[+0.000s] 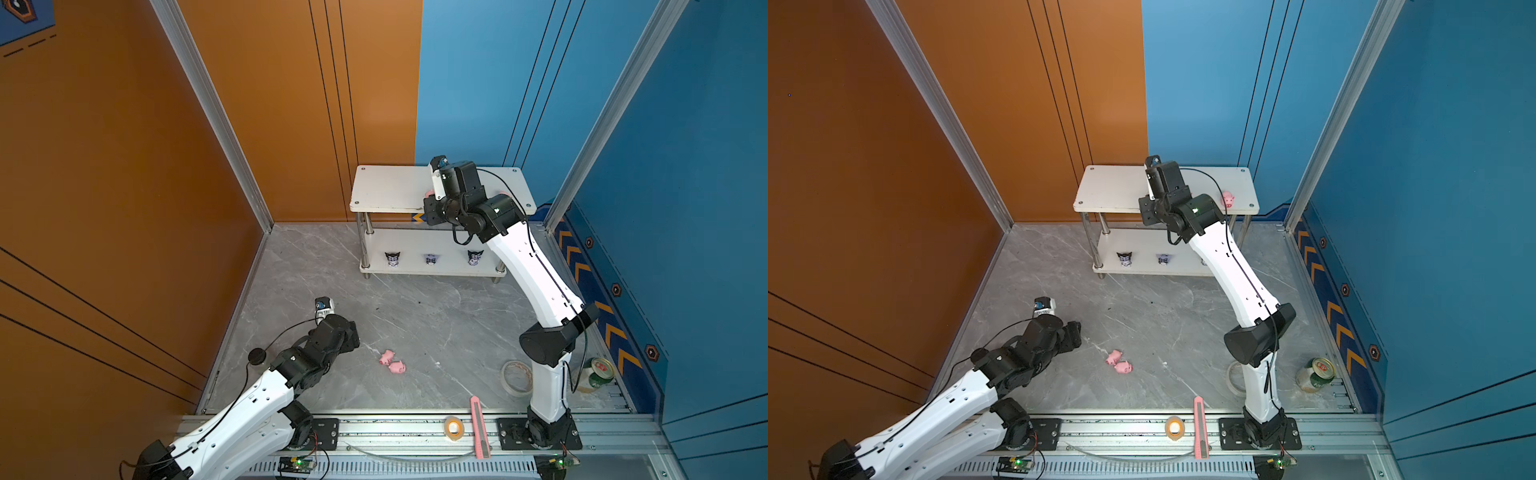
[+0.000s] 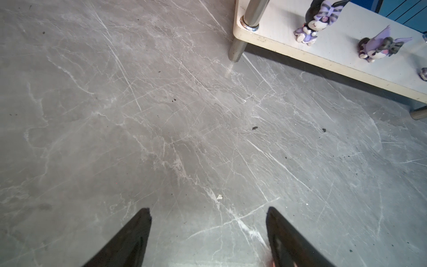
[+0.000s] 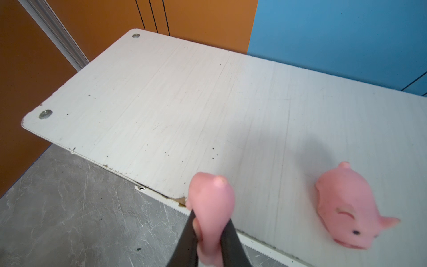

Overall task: Place and organize the plastic toys onto the shelf
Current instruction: 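Lift the pink pig with the right gripper up over the top shelf, then lower the pink pig onto the top shelf beside the others and release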

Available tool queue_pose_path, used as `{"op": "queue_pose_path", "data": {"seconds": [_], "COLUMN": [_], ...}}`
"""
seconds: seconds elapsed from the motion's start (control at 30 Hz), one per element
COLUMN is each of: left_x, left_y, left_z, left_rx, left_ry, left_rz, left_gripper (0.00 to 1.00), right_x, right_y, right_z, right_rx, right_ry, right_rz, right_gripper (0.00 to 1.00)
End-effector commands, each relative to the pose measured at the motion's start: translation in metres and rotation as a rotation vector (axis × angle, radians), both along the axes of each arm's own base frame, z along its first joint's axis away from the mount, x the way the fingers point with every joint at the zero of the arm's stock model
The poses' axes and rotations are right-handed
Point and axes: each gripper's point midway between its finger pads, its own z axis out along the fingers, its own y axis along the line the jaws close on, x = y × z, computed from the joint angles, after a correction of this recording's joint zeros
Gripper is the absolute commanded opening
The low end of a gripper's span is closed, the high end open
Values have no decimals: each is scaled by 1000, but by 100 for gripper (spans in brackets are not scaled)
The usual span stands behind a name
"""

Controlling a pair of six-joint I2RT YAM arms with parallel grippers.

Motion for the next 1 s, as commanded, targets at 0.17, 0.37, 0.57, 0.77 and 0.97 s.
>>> {"op": "queue_pose_path", "data": {"seconds": [0.17, 0.37, 0.57, 0.77, 0.97], "left_x": [-8, -8, -8, -8, -8], "left_y": [9, 12, 13, 13, 14], "left_z": [-12, -12, -15, -15, -15], "left_rx": [18, 20, 18, 15, 13], "left_ry": [39, 39, 46, 46, 46], "left_rz": [16, 21, 32, 31, 33], "left_gripper": [80, 80, 80, 80, 80], "right_x": [12, 19, 22, 23, 24], "right_y": [1, 2, 4, 4, 4], "right_z": [3, -1, -5, -6, -6], "right_rx": [57, 73, 81, 85, 86], "right_ry": [-6, -1, 7, 7, 8], "right_rz": [-4, -10, -8, -10, -14], "right_gripper": [17, 21, 31, 41, 48]}}
